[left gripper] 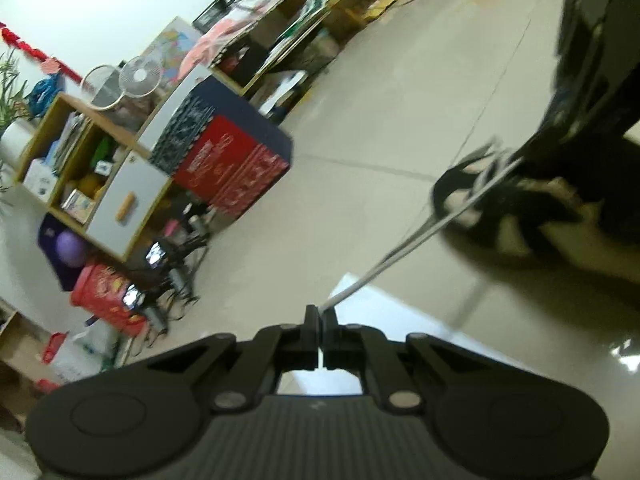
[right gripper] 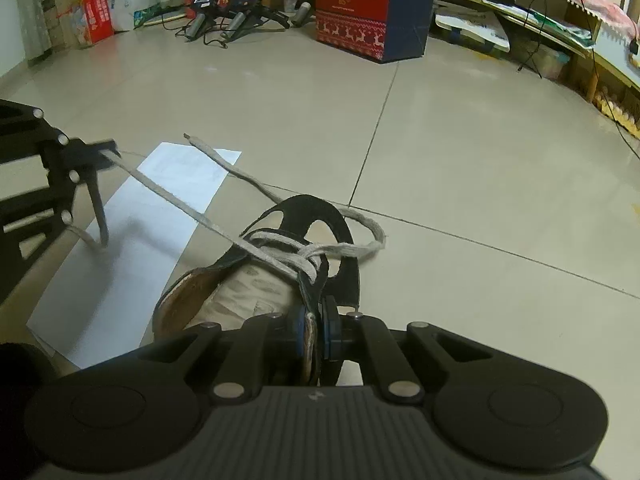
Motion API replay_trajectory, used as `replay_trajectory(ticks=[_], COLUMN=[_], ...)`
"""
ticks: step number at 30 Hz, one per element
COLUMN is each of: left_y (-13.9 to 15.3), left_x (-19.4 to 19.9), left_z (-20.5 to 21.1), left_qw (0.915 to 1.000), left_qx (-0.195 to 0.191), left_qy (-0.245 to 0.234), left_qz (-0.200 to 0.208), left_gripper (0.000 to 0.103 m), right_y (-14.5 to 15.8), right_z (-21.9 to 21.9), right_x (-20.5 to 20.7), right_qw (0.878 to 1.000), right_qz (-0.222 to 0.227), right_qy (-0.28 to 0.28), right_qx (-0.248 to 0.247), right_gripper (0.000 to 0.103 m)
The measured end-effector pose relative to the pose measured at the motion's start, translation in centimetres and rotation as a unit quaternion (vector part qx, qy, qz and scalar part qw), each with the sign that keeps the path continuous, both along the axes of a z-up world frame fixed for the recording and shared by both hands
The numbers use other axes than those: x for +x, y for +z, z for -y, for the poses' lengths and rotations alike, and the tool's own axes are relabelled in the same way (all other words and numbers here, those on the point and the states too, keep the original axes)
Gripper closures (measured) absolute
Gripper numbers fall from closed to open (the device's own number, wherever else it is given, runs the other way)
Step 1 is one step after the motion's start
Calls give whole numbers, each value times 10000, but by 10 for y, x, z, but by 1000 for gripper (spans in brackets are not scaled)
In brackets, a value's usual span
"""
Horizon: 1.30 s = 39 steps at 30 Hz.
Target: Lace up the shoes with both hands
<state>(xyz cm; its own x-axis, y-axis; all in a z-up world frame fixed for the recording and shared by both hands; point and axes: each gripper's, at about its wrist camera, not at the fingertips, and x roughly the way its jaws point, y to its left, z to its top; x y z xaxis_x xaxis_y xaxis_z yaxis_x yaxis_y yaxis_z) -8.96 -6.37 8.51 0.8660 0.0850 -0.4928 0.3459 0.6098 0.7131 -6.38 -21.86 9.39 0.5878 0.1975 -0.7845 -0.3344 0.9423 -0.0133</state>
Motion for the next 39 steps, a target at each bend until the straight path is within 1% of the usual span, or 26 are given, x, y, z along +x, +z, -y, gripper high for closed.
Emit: replay_trajectory(ticks=[3,6,9,13,17,21,24,26,28,30,31,34,36,37,39], left_y=[0,3,10,25,36,43,49,52,59,66,73,95,107,113,123], left_x=[5,6,5,1,6,8,3,1,-4,-9,-13,-19,-21,-22,-24], left_z=[-16,-26,-36,-49,-74,-104,-120,-132,-136,-140,-138,-132,-127,-124,-119], left_qw=[9997,9989,9976,9946,9861,9761,9699,9660,9665,9667,9672,9692,9695,9695,9696], left_qx=[87,223,258,449,787,1035,1068,975,812,655,629,374,229,156,33], left_qy=[217,399,606,776,1193,1640,1878,2132,2193,2245,2195,2088,2011,1972,1878], left_qz=[9,117,222,525,846,980,1121,1088,1059,1038,1115,1248,1379,1445,1571], left_gripper=[100,100,100,100,100,100,100,100,100,100,100,100,100,100,100], right_y=[0,0,0,1,1,1,1,1,4,11,15,30,36,37,33], right_z=[0,1,0,-1,1,0,0,1,1,2,3,-4,-16,-23,-41], right_x=[0,-1,-1,-2,-1,-1,-1,-1,-2,-7,-9,-16,-15,-13,-9], right_qw=[10000,10000,10000,10000,10000,10000,10000,9999,9998,9992,9985,9938,9896,9875,9816], right_qz=[6,9,23,45,35,41,43,49,84,244,334,732,870,888,989], right_qy=[1,-4,5,41,21,42,68,93,147,282,355,732,1046,1227,1620], right_qx=[9,16,25,-7,20,9,0,16,36,171,247,406,460,441,232], right_gripper=[98,98,97,97,95,94,93,92,91,91,88,86,84,80,77])
